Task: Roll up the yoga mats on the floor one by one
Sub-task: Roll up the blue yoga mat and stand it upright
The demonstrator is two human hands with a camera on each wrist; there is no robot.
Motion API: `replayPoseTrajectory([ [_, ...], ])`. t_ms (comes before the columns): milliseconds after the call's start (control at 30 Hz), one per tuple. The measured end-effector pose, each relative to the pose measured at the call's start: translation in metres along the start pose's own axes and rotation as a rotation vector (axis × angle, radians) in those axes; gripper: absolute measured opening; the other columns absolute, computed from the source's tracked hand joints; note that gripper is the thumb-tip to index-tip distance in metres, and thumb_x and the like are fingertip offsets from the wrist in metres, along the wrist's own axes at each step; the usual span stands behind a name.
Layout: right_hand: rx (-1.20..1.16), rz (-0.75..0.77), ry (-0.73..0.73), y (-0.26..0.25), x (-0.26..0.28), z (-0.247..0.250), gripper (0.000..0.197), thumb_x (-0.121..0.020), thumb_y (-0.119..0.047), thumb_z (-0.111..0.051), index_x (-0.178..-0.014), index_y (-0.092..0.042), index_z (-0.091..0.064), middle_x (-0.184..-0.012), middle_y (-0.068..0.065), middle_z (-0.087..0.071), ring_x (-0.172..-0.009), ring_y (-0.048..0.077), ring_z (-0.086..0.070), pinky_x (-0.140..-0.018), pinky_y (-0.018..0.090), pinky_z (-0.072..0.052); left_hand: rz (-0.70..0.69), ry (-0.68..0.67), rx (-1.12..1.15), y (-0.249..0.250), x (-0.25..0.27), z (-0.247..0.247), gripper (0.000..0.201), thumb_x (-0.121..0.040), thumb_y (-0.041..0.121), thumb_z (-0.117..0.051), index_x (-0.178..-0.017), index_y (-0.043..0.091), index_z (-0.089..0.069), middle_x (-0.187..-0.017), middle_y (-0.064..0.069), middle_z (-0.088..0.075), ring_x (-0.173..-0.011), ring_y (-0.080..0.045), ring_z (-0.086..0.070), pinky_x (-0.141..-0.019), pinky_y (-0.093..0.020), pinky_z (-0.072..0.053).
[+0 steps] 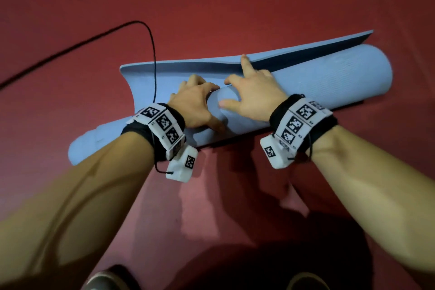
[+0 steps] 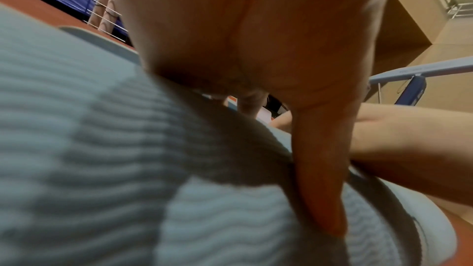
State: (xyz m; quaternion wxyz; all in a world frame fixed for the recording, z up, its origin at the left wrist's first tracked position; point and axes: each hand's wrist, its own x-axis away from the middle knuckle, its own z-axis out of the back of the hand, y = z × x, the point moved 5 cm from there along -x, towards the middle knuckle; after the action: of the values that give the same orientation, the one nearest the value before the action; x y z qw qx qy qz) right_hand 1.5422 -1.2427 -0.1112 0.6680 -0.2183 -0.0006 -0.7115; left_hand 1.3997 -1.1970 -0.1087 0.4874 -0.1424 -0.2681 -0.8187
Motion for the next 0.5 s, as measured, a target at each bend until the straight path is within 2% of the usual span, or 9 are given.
replayPoseTrajectory([
  [100, -0.020, 0.062, -0.047, 0.006, -0.001, 0.004, 0.074, -0.082, -0.068, -0.061, -0.144, -0.034, -0.043, -0.165, 0.015, 0.002, -0.137, 0.045, -0.034, -0.116, 0.046, -0.027, -0.009, -0.005, -0.012, -0.002, -0.002, 0.003, 0.123, -0.029, 0.082, -0.063, -0.142, 0.038, -0.045, -0.122, 0.005, -0.041, -0.121, -0.026, -0.043, -0.102, -0.054, -0.043],
  [200, 0.057, 0.043, 0.008, 0.008, -0.007, 0.001, 0.070, -0.087, -0.071, -0.051, -0.145, -0.033, -0.042, -0.166, 0.015, -0.001, -0.142, 0.037, -0.029, -0.119, 0.044, -0.018, -0.015, 0.048, 0.053, -0.006, 0.000, 0.003, 0.119, -0.036, 0.082, -0.064, -0.140, 0.030, -0.040, -0.126, 0.001, -0.052, -0.118, -0.025, -0.051, -0.101, -0.053, -0.044],
  [300, 0.065, -0.013, 0.101, 0.007, -0.012, -0.004, 0.066, -0.090, -0.071, -0.044, -0.143, -0.031, -0.045, -0.166, 0.012, -0.007, -0.146, 0.033, -0.022, -0.120, 0.044, -0.012, -0.020, 0.085, 0.070, -0.008, 0.001, 0.004, 0.101, -0.052, 0.071, -0.063, -0.141, 0.027, -0.044, -0.134, -0.001, -0.050, -0.124, -0.026, -0.047, -0.106, -0.051, -0.040],
  [400, 0.036, -0.021, 0.183, 0.007, -0.015, -0.005, 0.064, -0.091, -0.070, -0.044, -0.140, -0.028, -0.051, -0.164, 0.012, -0.016, -0.145, 0.032, -0.023, -0.118, 0.044, -0.014, -0.065, 0.142, 0.044, -0.006, 0.000, 0.008, 0.098, -0.060, 0.063, -0.060, -0.147, 0.019, -0.048, -0.139, -0.005, -0.042, -0.126, -0.029, -0.039, -0.108, -0.047, -0.037],
  [500, -0.016, -0.011, 0.217, 0.008, -0.020, -0.003, 0.064, -0.091, -0.067, -0.047, -0.137, -0.024, -0.055, -0.163, 0.012, -0.019, -0.145, 0.032, -0.024, -0.118, 0.043, -0.016, -0.077, 0.155, 0.068, -0.004, -0.001, 0.008, 0.081, -0.072, 0.050, -0.067, -0.145, 0.023, -0.045, -0.136, -0.007, -0.046, -0.126, -0.030, -0.040, -0.107, -0.049, -0.037],
])
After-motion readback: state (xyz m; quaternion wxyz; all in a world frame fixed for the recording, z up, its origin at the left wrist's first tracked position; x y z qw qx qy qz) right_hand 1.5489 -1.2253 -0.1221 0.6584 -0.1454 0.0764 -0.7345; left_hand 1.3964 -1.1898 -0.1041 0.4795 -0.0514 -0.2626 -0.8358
